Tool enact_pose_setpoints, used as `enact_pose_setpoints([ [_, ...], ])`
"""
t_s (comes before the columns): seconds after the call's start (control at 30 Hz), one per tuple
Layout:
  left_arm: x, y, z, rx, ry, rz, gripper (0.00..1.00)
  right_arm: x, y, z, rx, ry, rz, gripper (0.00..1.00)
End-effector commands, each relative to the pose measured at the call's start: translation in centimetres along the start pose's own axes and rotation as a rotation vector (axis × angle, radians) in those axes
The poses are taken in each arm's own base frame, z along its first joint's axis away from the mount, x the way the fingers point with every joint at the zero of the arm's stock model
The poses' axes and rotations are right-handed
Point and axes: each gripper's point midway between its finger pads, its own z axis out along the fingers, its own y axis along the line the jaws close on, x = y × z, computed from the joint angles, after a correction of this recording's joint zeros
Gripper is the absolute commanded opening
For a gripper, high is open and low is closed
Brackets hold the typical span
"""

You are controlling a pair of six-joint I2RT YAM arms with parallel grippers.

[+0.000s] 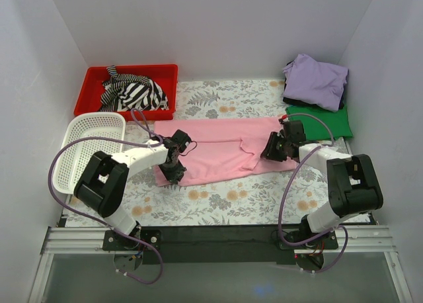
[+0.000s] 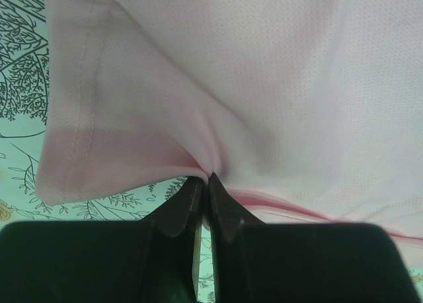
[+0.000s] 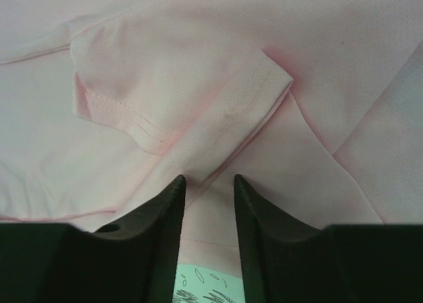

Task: Fold and stack the t-shirts
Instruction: Fold the tshirt

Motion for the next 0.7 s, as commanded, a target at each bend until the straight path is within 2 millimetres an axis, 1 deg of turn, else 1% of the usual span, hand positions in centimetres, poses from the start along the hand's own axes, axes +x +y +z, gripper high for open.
enact_pose_setpoints([
  [0.0,-0.1,1.3,0.0,-0.046,-0.023,0.007,0.04,-1.3,0.3,0.3,-0.01,-0.027,-0.011,0.35],
  [0.07,-0.1,1.3,0.0,-0.048,-0.023,0.011,0.04,-1.4,0.4,0.4,-0.012,-0.029,-0.015,0.32],
  [0.17,-0.2,1.3,-0.1,-0.049,-0.03,0.012,0.04,-1.7,0.8,0.5,-0.026,-0.027,-0.021,0.33],
  [0.2,-0.3,1.3,-0.2,-0.05,-0.031,0.014,0.04,-1.8,0.9,0.5,-0.029,-0.031,-0.023,0.35],
  [0.3,-0.4,1.4,-0.3,-0.051,-0.035,0.014,0.04,-2.3,1.1,0.4,-0.035,-0.039,-0.029,0.46],
  [0.53,-0.6,1.1,-0.3,-0.047,-0.04,0.009,0.04,-2.9,1.6,0.7,-0.05,-0.042,-0.033,0.47],
  [0.6,-0.6,0.9,-0.2,-0.046,-0.038,0.009,0.04,-2.7,1.5,1.0,-0.052,-0.031,-0.028,0.47],
  [0.63,-0.5,0.9,-0.2,-0.05,-0.036,0.012,0.04,-3.2,2.0,1.2,-0.075,-0.048,-0.032,0.47],
  [0.67,-0.6,0.9,-0.2,-0.051,-0.037,0.01,0.04,-3.2,2.1,1.3,-0.081,-0.043,-0.032,0.47],
])
